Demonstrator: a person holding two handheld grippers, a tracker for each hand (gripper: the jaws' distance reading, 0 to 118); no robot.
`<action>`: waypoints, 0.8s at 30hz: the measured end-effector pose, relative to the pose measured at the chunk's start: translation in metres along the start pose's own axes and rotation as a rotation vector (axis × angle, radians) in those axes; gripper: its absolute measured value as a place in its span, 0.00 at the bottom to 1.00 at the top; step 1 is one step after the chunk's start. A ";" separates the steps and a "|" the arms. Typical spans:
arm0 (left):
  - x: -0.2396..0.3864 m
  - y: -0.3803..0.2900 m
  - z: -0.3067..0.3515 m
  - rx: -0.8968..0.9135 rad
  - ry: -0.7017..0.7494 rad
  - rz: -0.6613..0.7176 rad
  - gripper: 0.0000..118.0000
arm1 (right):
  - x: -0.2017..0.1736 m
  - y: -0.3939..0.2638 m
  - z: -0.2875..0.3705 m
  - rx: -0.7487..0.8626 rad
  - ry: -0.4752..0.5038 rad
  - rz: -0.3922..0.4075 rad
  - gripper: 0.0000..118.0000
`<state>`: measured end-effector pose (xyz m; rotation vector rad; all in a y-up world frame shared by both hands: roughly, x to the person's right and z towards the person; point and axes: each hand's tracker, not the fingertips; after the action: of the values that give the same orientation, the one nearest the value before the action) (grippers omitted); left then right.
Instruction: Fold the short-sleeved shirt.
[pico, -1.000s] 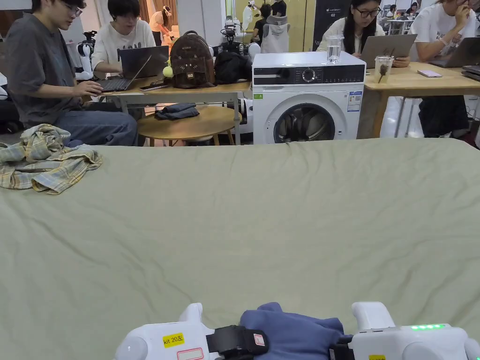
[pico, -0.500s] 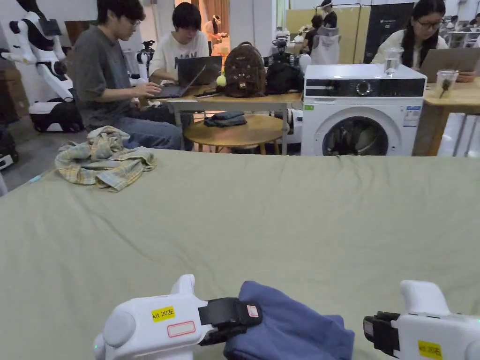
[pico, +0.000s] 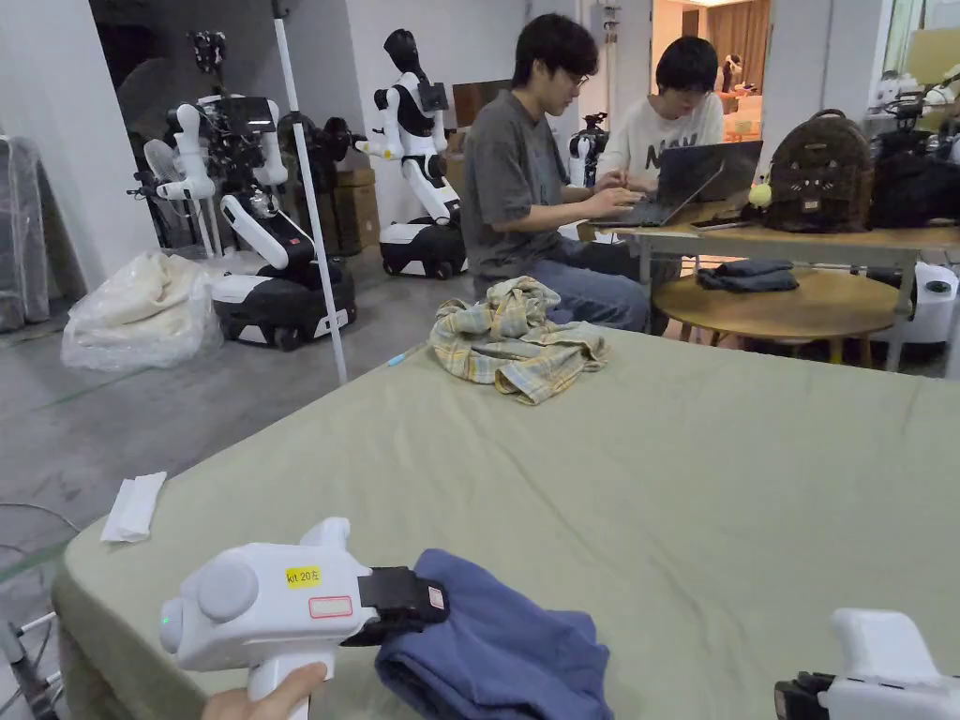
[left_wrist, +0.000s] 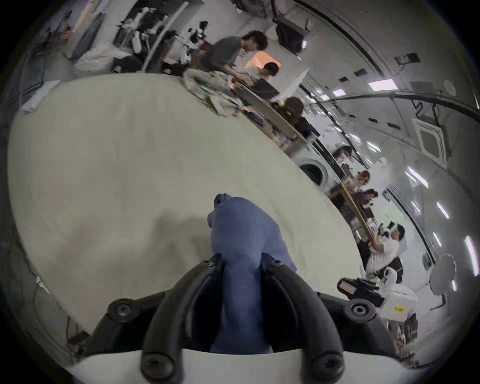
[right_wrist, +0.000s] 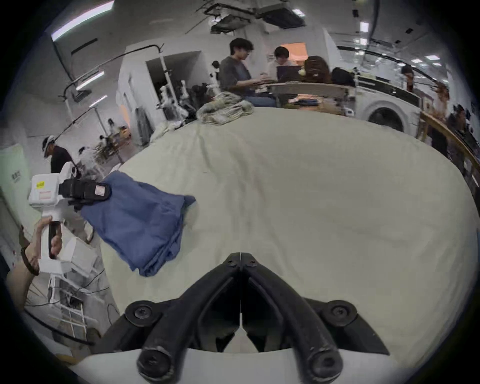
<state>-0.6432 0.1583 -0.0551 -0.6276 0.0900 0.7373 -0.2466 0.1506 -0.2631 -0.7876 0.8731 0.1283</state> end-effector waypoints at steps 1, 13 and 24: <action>-0.008 0.007 -0.001 -0.010 0.020 0.006 0.17 | -0.006 0.002 -0.005 0.005 -0.006 0.006 0.00; 0.084 0.011 0.021 0.134 0.366 -0.348 0.50 | 0.006 -0.009 0.024 0.068 -0.016 -0.037 0.00; 0.254 -0.088 -0.080 0.131 0.053 -0.616 0.00 | 0.102 -0.051 0.138 0.176 -0.324 -0.122 0.00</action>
<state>-0.3851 0.2157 -0.1493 -0.5102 -0.0088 0.1179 -0.0712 0.1856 -0.2551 -0.6313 0.5206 0.0669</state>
